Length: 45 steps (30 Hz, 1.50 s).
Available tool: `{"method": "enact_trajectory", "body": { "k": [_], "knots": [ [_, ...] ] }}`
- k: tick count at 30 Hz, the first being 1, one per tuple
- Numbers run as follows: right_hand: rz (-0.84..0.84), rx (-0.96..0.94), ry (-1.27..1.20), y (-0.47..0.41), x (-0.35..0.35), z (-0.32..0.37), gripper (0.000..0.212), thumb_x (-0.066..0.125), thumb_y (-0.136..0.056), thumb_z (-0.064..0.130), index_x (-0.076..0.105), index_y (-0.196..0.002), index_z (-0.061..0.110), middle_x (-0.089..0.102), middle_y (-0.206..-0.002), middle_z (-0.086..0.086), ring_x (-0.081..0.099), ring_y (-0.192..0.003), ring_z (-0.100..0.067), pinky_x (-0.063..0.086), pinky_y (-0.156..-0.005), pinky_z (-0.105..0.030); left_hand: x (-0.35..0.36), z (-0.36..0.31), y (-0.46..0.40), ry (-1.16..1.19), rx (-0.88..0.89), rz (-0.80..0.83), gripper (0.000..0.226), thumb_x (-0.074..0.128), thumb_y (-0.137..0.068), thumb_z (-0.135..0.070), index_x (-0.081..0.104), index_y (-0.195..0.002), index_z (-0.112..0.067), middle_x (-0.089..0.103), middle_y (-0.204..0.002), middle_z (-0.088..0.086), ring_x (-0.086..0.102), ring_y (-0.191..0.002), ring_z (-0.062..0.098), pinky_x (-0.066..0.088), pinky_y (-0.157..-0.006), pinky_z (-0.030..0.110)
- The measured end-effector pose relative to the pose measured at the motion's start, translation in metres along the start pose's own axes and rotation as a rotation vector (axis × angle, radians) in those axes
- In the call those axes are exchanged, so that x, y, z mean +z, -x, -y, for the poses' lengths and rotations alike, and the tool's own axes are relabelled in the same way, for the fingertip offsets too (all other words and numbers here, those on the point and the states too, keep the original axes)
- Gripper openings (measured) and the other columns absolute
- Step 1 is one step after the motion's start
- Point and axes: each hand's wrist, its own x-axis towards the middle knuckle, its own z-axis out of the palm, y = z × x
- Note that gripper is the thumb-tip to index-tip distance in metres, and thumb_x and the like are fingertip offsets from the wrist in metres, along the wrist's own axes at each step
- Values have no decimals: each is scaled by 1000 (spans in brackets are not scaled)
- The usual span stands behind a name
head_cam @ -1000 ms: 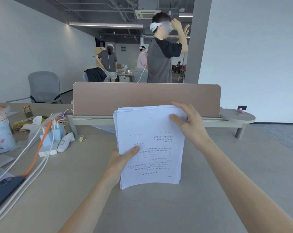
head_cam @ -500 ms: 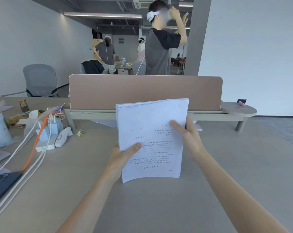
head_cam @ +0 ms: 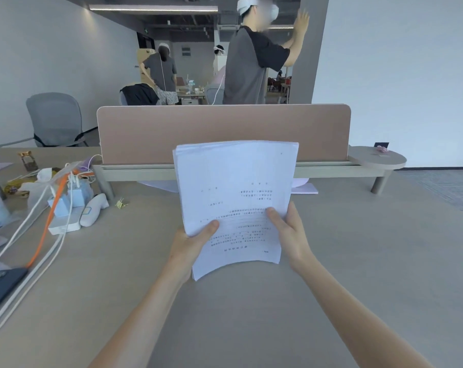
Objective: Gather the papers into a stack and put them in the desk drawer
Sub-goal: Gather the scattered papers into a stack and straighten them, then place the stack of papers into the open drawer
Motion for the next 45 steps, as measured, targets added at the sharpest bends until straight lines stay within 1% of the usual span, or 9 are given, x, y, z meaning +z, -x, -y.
{"method": "enact_trajectory", "body": {
  "k": [6, 14, 18, 21, 24, 28, 32, 41, 45],
  "knots": [
    [-8, 87, 65, 5, 2, -18, 22, 52, -102, 24, 54, -109, 45, 70, -111, 24, 66, -108, -1, 53, -96, -38, 5, 12, -1, -67, -29, -28, 9, 75, -86, -32, 73, -93, -36, 77, -85, -24, 72, -87, -2, 54, -69, 20],
    [-36, 151, 132, -4, 1, -41, 19, 51, -102, 28, 53, -115, 14, 72, -105, 15, 67, -103, -17, 53, -95, -44, 4, 25, -20, -109, -21, 8, 11, 71, -89, -27, 71, -89, -39, 73, -81, -35, 66, -78, -19, 48, -74, 18],
    [-73, 172, 214, -21, 6, -46, 22, 50, -101, 24, 51, -111, 4, 68, -85, 20, 60, -81, -9, 50, -70, -29, 3, 32, -41, -139, -31, -13, 8, 73, -88, -30, 73, -85, -37, 75, -80, -30, 69, -77, -14, 52, -73, 21],
    [-117, 219, 265, -35, 11, -51, 21, 50, -99, 21, 51, -107, 2, 67, -96, -6, 57, -80, -15, 46, -63, -29, 1, 33, -57, -161, -86, -20, 2, 75, -86, -32, 75, -88, -34, 79, -91, -16, 74, -88, 2, 58, -80, 31],
    [-129, 262, 299, -42, 10, -52, 20, 49, -97, 20, 52, -108, 3, 67, -108, -15, 58, -82, -20, 47, -64, -33, 2, 32, -65, -189, -173, 26, 5, 73, -87, -37, 74, -88, -32, 78, -97, -10, 73, -91, 11, 57, -81, 33],
    [-102, 369, 365, -40, -2, -47, 20, 49, -95, 21, 54, -109, 8, 66, -106, -9, 58, -85, -22, 45, -63, -32, 4, 29, -65, -245, -251, 104, 11, 65, -92, -39, 71, -91, -30, 75, -95, -14, 70, -89, 5, 53, -70, 25],
    [-49, 448, 520, -24, -20, -37, 17, 46, -91, 18, 57, -104, 17, 61, -96, 3, 59, -86, -22, 45, -60, -27, 12, 27, -49, -308, -312, 163, 29, 63, -92, -44, 73, -108, -23, 77, -108, -3, 72, -100, 20, 54, -95, 41],
    [-120, 450, 626, 49, -70, -10, 7, 46, -91, 13, 52, -92, 11, 55, -87, -1, 51, -73, -22, 37, -49, -26, 54, 29, 23, -293, -326, 198, 41, 58, -90, -49, 68, -122, -25, 73, -116, -4, 69, -107, 21, 51, -100, 44],
    [-186, 468, 567, 99, -100, 2, 11, 45, -87, 11, 55, -88, 14, 54, -83, -1, 49, -67, -21, 36, -46, -24, 77, 30, 72, -230, -349, 204, 30, 53, -95, -46, 67, -115, -27, 73, -110, -5, 71, -99, 20, 56, -89, 40]
  ]
}}
